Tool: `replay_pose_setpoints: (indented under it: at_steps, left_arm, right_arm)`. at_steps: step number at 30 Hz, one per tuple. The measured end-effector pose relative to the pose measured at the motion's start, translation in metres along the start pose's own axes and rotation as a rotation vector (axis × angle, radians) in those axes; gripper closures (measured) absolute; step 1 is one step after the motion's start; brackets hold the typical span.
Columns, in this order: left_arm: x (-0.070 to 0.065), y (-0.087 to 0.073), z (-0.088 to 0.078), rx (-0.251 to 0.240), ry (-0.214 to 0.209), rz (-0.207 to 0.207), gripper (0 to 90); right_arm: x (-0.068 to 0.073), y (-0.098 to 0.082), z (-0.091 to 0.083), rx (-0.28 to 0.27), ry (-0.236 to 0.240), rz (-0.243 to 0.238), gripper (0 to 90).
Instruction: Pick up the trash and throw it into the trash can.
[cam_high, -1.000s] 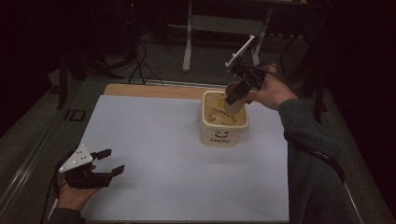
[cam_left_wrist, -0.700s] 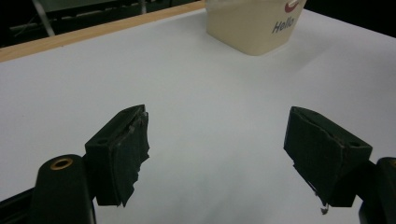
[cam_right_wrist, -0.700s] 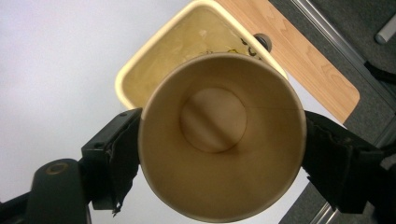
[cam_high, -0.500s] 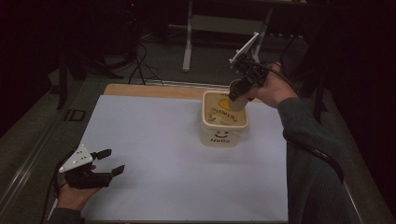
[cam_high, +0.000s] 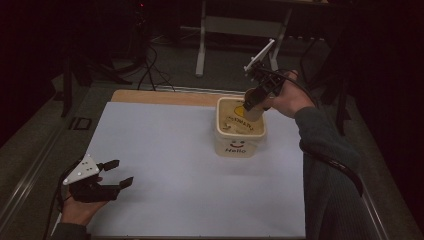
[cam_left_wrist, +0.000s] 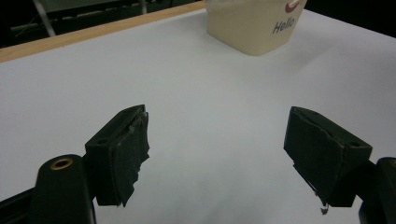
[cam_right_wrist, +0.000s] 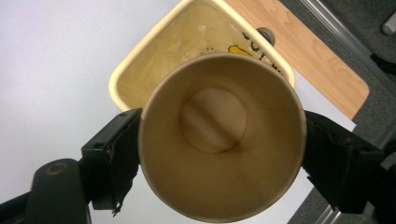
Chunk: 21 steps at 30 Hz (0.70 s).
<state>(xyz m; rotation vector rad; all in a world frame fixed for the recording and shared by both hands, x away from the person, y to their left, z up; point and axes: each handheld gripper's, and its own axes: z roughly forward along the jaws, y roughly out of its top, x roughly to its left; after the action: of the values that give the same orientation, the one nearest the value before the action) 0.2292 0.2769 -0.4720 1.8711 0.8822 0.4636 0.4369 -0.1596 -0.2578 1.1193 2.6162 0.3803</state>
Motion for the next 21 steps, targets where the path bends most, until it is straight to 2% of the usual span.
replay_pose_setpoints:
  at_steps: [21]
  left_arm:
    - [0.000,0.000,0.000,-0.004,-0.002,-0.001,22.1]
  right_arm:
    - [-0.002,-0.005,0.031,0.038,0.034,0.026,17.6]
